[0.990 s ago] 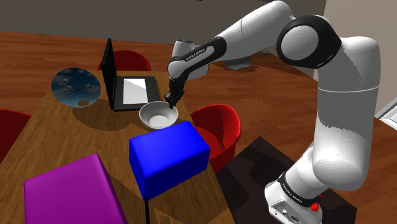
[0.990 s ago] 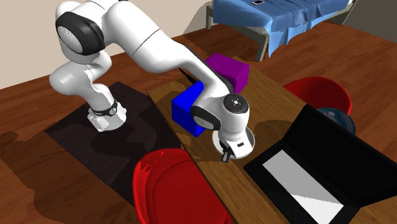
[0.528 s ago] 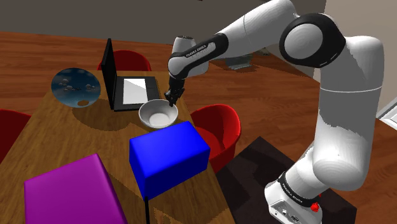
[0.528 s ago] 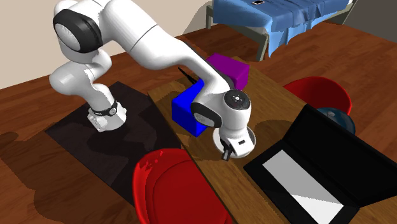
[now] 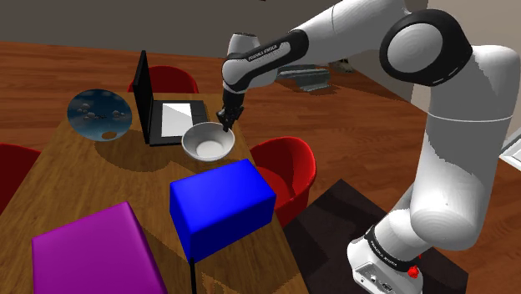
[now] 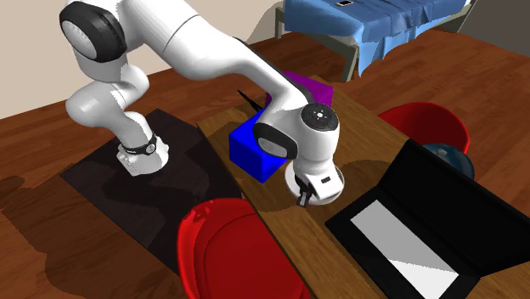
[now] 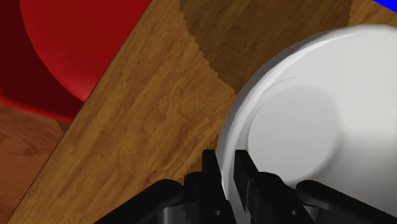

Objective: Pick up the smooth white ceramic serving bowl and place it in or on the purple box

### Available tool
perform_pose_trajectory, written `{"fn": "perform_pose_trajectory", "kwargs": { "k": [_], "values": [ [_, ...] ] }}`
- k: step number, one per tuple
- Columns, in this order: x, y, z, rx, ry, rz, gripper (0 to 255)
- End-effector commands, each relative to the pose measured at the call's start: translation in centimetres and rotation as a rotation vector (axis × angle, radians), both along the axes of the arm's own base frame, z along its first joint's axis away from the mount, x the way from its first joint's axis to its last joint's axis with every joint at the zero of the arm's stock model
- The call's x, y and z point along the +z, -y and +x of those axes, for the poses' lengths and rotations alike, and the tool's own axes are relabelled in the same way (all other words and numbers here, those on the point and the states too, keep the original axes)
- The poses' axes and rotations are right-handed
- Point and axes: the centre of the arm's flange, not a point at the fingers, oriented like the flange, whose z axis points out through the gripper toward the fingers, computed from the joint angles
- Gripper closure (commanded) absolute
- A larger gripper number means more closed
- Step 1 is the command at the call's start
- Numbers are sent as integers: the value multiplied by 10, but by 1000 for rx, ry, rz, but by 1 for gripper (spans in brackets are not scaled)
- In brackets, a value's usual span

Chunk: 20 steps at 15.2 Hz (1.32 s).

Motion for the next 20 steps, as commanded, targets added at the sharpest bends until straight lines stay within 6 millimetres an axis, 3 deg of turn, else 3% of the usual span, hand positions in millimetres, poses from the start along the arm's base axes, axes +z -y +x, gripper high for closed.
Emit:
{"fn": "perform_pose_trajectory", "kwargs": {
  "k": [1,20],
  "values": [
    [11,0,0,0,0,0,255],
    [111,0,0,0,0,0,255]
  ]
}}
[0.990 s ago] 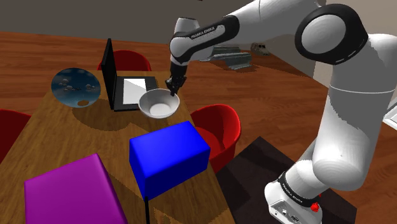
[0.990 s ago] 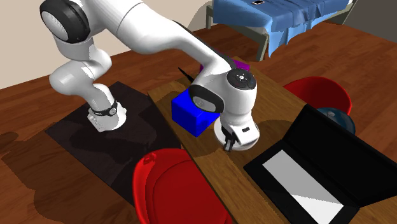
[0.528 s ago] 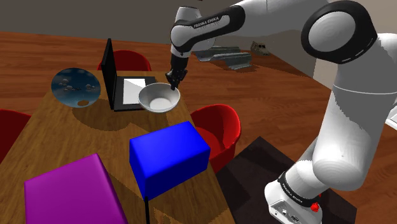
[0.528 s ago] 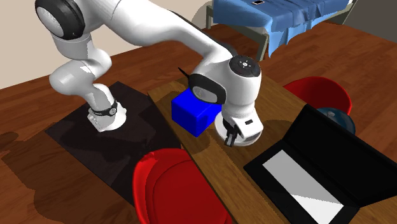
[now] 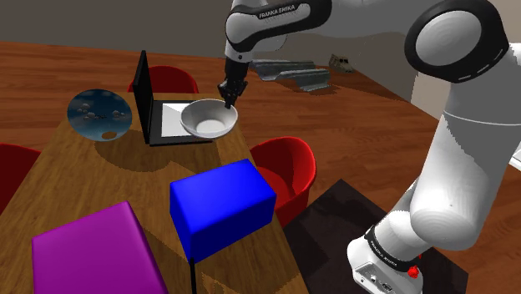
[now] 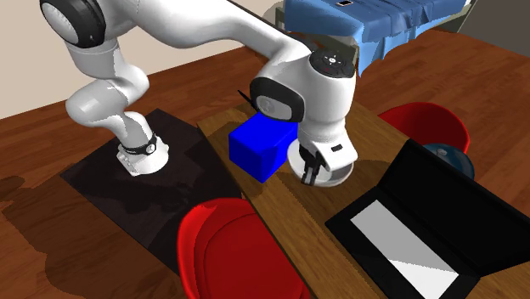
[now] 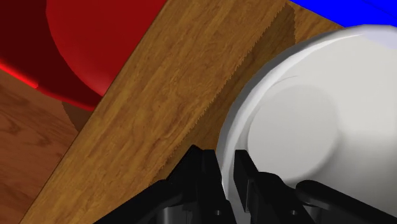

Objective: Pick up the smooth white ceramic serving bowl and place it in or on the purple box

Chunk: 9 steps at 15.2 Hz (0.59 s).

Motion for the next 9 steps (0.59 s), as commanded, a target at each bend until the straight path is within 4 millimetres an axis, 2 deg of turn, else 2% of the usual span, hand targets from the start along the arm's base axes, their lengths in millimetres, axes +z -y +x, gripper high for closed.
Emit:
{"fn": "perform_pose_trajectory", "kwargs": {
  "k": [1,9],
  "values": [
    [11,0,1,0,0,0,255],
    [53,0,1,0,0,0,255]
  ]
}}
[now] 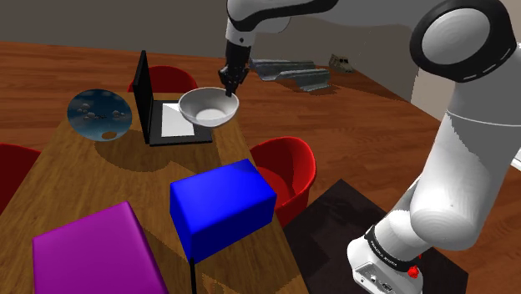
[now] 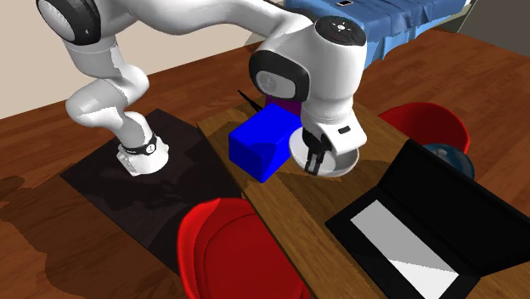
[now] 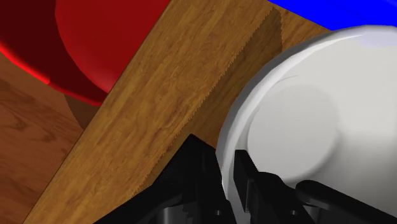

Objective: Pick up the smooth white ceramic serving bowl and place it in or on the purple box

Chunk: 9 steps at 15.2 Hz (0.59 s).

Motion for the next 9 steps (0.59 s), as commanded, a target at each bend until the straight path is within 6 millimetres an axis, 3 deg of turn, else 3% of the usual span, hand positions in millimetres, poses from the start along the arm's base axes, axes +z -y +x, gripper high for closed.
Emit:
{"fn": "perform_pose_trajectory", "kwargs": {
  "k": [1,9],
  "values": [
    [10,0,-1,0,0,0,255],
    [19,-89,-56,0,0,0,255]
  ]
}}
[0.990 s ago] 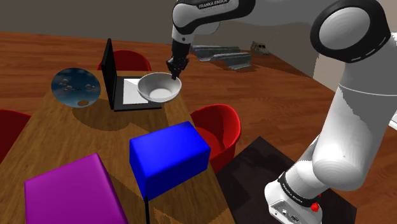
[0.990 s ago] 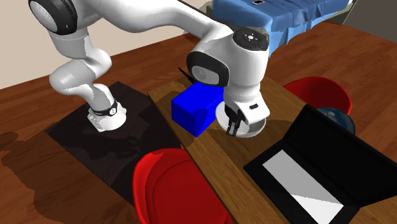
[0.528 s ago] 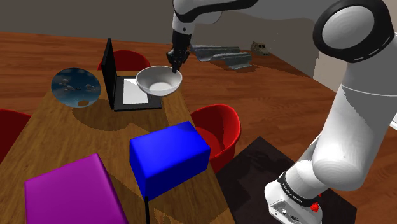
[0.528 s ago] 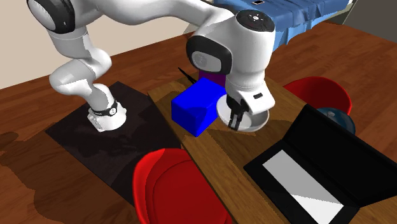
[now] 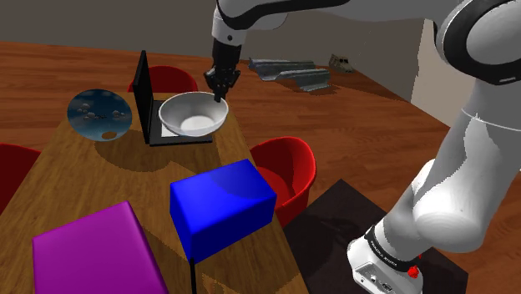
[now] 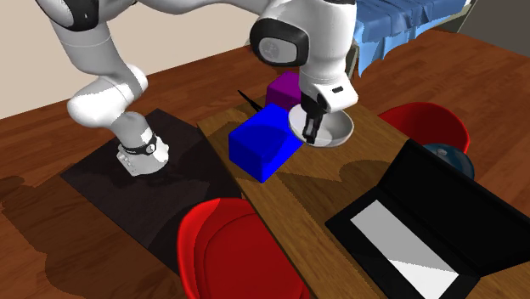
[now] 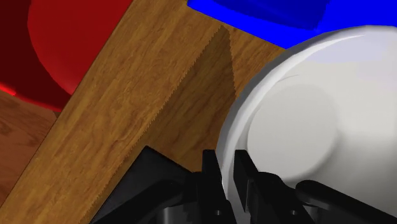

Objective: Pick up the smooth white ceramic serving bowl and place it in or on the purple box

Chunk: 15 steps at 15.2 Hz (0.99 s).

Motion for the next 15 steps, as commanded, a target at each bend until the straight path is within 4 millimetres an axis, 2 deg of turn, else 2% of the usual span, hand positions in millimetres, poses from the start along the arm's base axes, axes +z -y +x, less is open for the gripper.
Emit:
{"fn": "perform_pose_trajectory", "kwargs": {
  "k": [1,15],
  "values": [
    [2,-23,-18,-1,1,0,255],
    [18,-179,-116,-1,1,0,255]
  ]
}}
